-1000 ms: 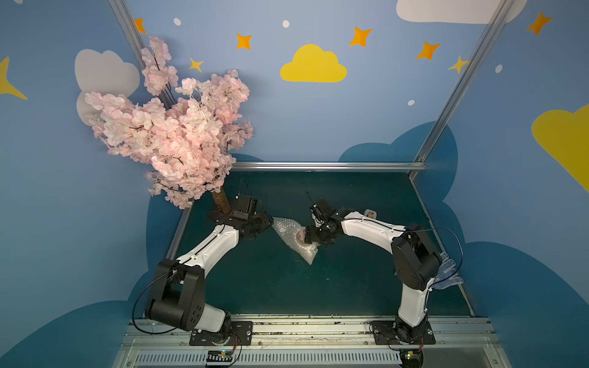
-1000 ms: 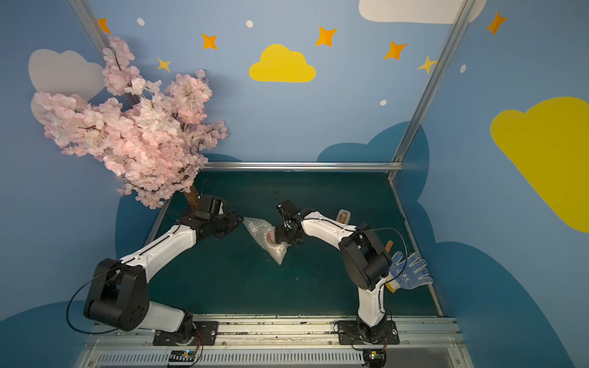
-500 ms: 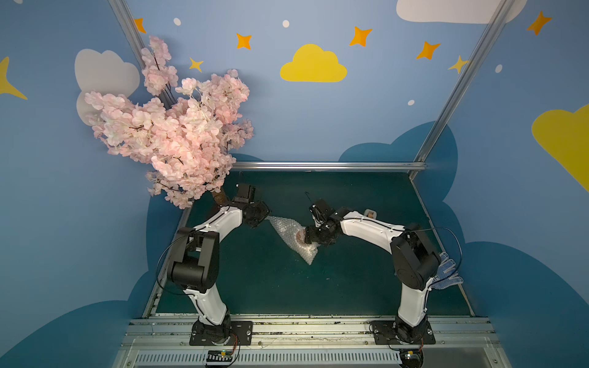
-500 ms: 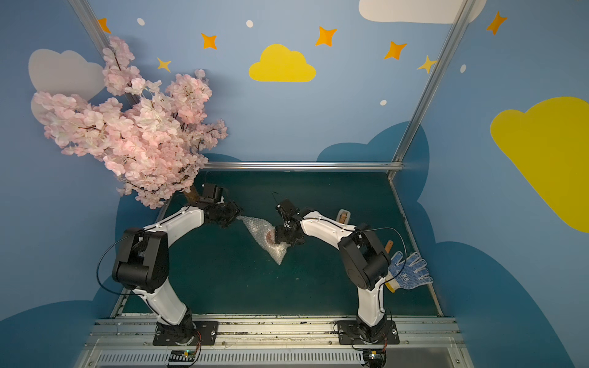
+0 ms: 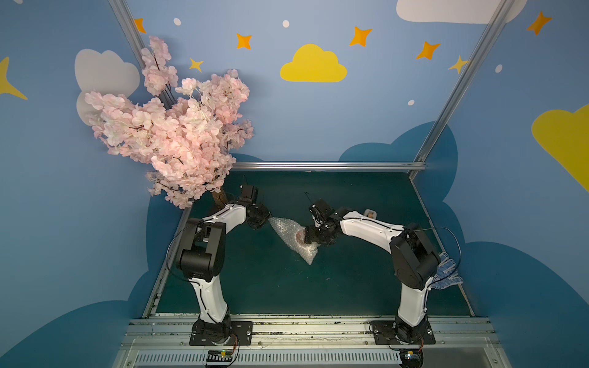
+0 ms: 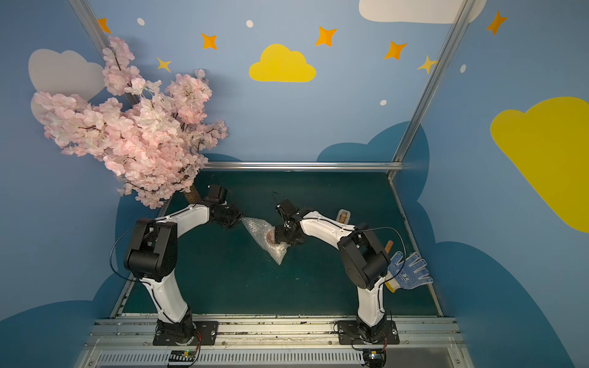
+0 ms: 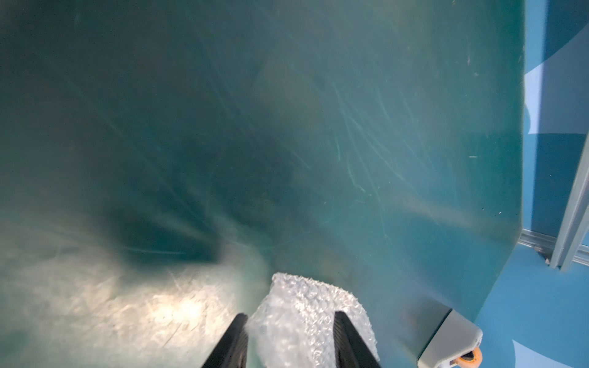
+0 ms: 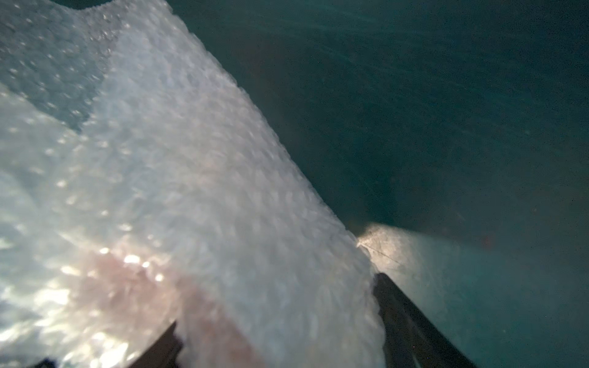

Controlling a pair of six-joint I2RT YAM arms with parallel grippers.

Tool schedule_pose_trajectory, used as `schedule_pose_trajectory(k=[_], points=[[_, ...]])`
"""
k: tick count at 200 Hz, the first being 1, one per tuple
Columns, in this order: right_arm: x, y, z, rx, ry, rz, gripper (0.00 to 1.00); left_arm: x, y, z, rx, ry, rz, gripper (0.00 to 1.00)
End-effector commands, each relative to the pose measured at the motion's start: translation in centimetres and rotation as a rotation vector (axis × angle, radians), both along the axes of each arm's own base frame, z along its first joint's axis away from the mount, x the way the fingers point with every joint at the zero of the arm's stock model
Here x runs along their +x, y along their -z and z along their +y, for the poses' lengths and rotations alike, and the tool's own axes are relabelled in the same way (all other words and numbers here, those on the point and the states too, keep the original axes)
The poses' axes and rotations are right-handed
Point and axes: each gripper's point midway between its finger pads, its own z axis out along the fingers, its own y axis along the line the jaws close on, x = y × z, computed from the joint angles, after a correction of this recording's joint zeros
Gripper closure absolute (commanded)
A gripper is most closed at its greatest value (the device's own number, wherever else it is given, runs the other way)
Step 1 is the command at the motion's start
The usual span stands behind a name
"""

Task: Wrap mugs in bubble wrap
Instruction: Wrap the mug in bubble wrap.

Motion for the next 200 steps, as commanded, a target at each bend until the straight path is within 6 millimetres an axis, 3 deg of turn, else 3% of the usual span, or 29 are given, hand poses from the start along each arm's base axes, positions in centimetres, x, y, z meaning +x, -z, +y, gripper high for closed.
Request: schedule_pose_trajectory(k=[1, 64, 87, 130, 200], points=[[-1.3, 1.9, -1.0, -0.078, -0.01, 0.061, 0.27, 0.4, -0.8, -0.1, 0.002, 0.013, -0.003, 0.62], [-1.3, 2.0, -1.1, -0.089, -0.009, 0.068, 0.28, 0.4, -2.7, 0.5, 0.055, 0.082, -0.043, 0.96], [-1.2, 2.1, -1.0, -0.094, -0.009, 0.072, 0.28, 0.3, -4.0, 0.4, 0.056, 0.124, -0.085, 0.96], [-1.1, 2.5, -1.0, -0.107, -0.013, 0.089, 0.28, -0.6, -8.8, -2.3, -0.076, 0.256, -0.267, 0.96], [-0.9, 2.8, -0.5, -0.09, -0.012, 0.11, 0.28, -4.9, -14.8, -6.9, -0.267, 0.441, -0.473, 0.96]])
